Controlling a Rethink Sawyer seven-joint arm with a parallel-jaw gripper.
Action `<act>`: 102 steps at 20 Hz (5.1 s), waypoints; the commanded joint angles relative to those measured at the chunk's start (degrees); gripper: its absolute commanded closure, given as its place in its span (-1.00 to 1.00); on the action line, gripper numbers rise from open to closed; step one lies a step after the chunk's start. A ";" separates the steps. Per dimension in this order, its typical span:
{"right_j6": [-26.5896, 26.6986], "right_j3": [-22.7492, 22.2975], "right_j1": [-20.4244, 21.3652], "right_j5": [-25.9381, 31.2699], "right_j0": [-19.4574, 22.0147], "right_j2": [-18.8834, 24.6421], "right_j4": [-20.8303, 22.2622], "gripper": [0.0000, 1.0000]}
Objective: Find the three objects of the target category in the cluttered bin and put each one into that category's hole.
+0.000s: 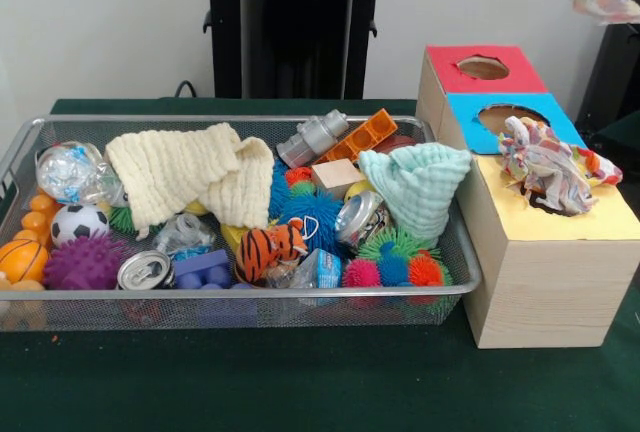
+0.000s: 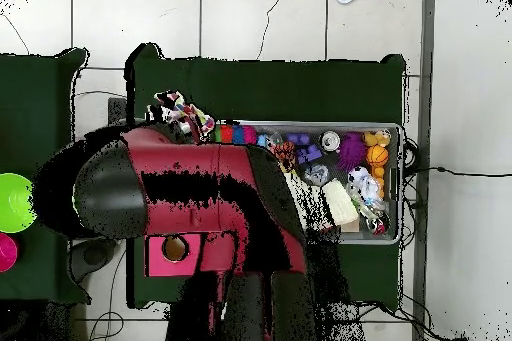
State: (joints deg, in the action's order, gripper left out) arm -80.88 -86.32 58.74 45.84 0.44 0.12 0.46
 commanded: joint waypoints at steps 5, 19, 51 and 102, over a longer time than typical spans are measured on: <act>-9.73 -13.36 -3.41 -9.01 2.25 0.42 0.40 1.00; -12.83 -15.02 -8.05 -18.61 -0.30 -2.08 1.50 1.00; -16.04 -15.78 -14.05 -26.41 -5.87 -6.09 -2.77 1.00; -19.23 -10.76 -21.17 -31.74 -12.39 -8.14 -9.14 1.00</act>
State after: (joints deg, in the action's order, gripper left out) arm -85.49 -96.28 40.70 17.67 -13.72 -11.48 -5.92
